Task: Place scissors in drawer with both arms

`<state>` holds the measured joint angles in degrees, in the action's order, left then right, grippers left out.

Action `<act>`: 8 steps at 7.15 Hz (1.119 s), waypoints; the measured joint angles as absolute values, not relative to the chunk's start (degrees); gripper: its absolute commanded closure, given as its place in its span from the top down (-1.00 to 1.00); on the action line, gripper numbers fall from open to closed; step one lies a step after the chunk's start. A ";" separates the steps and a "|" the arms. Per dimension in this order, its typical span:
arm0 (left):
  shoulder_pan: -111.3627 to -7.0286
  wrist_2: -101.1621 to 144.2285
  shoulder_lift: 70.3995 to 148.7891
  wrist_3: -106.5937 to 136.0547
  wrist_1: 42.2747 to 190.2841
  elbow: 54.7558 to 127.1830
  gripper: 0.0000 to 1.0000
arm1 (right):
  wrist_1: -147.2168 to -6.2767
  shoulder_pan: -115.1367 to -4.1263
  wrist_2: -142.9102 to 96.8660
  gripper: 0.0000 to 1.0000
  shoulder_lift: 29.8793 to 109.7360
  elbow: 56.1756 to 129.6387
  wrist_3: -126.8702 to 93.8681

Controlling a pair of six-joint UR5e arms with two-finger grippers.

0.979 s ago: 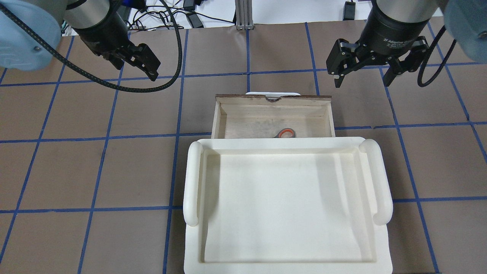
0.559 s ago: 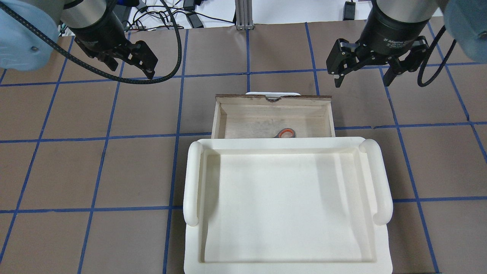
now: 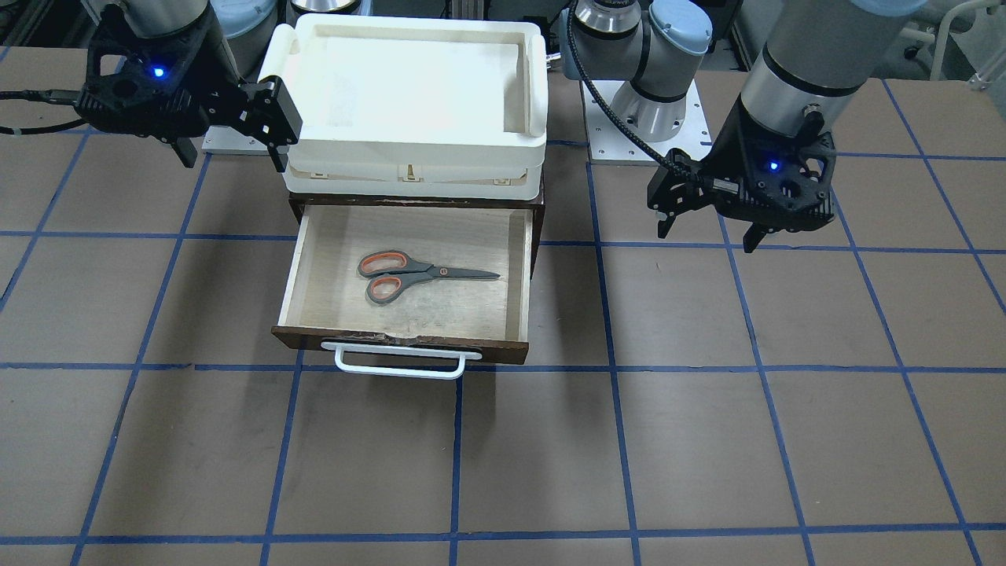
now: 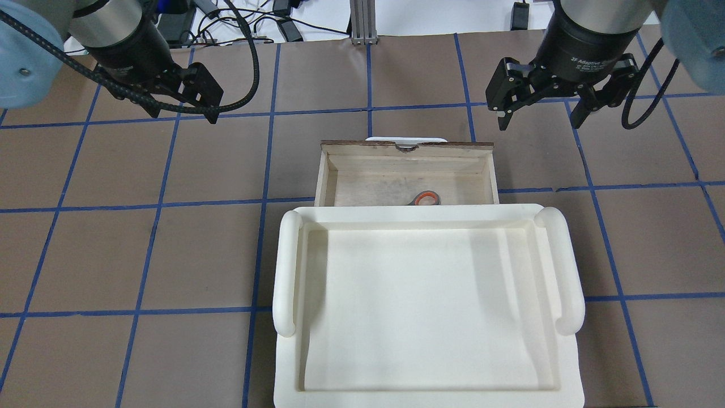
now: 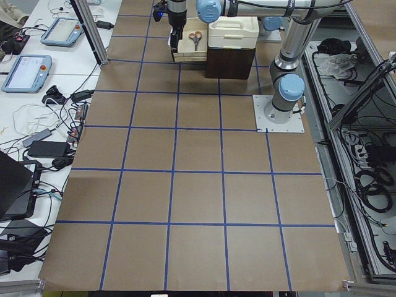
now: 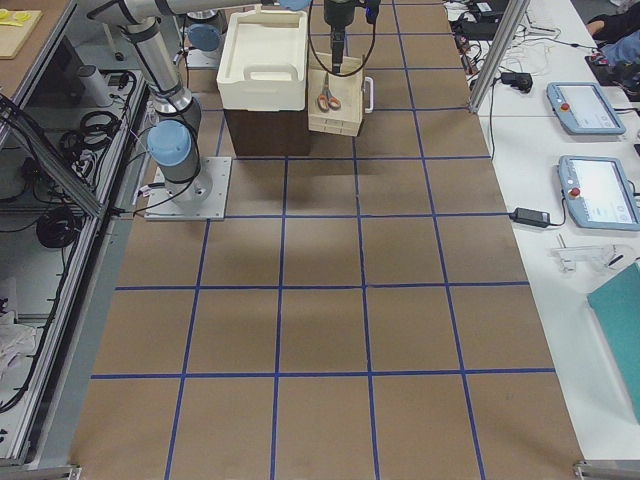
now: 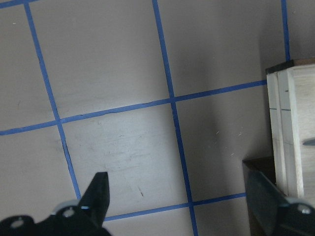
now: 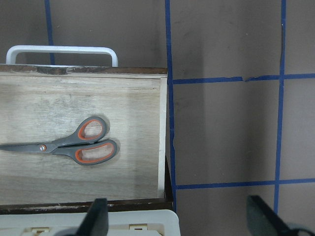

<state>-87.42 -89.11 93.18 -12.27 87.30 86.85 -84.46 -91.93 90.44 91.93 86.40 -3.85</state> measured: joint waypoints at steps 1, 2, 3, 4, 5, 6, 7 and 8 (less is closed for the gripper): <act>-87.29 -89.12 93.03 -12.12 87.48 86.98 1.00 | -84.46 -91.93 90.44 1.00 91.93 86.40 -3.86; -87.25 -89.12 92.83 -11.48 87.62 87.05 1.00 | -84.46 -91.93 90.44 1.00 91.93 86.40 -3.86; -87.16 -89.14 92.53 -10.62 87.92 87.07 1.00 | -84.46 -91.93 90.44 1.00 91.93 86.40 -3.87; -86.78 -89.25 92.19 -10.16 88.40 87.12 1.00 | -84.46 -91.93 90.44 1.00 91.93 86.39 -3.87; -86.22 -89.38 91.78 -9.96 88.90 87.14 1.00 | -84.46 -91.93 90.44 1.00 91.93 86.40 -3.87; -86.06 -89.44 91.38 -9.88 89.33 87.13 1.00 | -84.46 -91.93 90.44 1.00 91.92 86.40 -3.87; -86.16 -89.44 91.10 -9.57 89.46 87.08 1.00 | -84.46 -91.93 90.44 1.00 91.88 86.40 -3.87; -86.30 -89.39 90.91 -8.86 89.48 87.05 1.00 | -84.42 -91.93 90.44 1.00 91.86 86.42 -3.87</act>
